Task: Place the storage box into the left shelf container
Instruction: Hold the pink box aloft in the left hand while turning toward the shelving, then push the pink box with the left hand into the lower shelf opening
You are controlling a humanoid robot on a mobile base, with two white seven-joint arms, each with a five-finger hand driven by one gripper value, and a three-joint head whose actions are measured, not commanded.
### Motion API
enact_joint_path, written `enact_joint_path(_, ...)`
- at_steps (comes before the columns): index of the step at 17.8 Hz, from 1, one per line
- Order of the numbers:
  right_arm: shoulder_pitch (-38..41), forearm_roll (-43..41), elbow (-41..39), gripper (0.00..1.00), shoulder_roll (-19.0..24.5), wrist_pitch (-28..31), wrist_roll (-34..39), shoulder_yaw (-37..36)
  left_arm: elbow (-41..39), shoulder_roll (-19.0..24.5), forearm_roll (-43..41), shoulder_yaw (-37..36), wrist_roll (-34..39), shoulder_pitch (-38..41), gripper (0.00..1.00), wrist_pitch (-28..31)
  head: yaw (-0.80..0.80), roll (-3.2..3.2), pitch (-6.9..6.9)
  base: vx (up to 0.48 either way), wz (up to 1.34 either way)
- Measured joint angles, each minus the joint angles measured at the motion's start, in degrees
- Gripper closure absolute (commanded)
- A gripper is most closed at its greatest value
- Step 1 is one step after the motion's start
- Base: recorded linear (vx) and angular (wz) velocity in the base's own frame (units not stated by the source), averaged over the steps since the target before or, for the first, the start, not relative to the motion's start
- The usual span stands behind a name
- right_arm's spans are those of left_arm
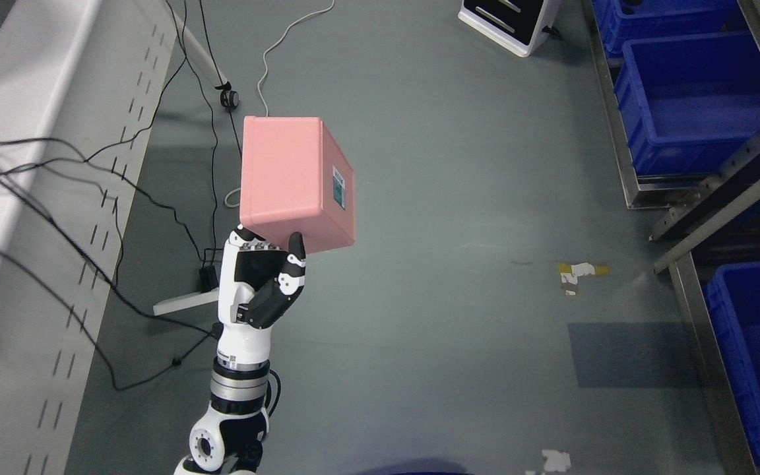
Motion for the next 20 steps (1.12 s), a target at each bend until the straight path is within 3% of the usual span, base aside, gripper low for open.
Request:
enact_joint_path(6,-0.02,0.0,0.0,0.0,0.0,0.02,0.12,0.0,1.46,0.0,0.0,-1.11,-2.48,0.49,0.96,0.0,0.0,0.0,0.0,0.505,-0.38)
enact_joint_path(20,0.0,0.0,0.0,0.0,0.0,0.19,-0.07,0.0,7.46,0.0,-0.11,-5.16,-8.48,4.74,0.96,0.0,0.0,0.0,0.0,0.362,-1.18)
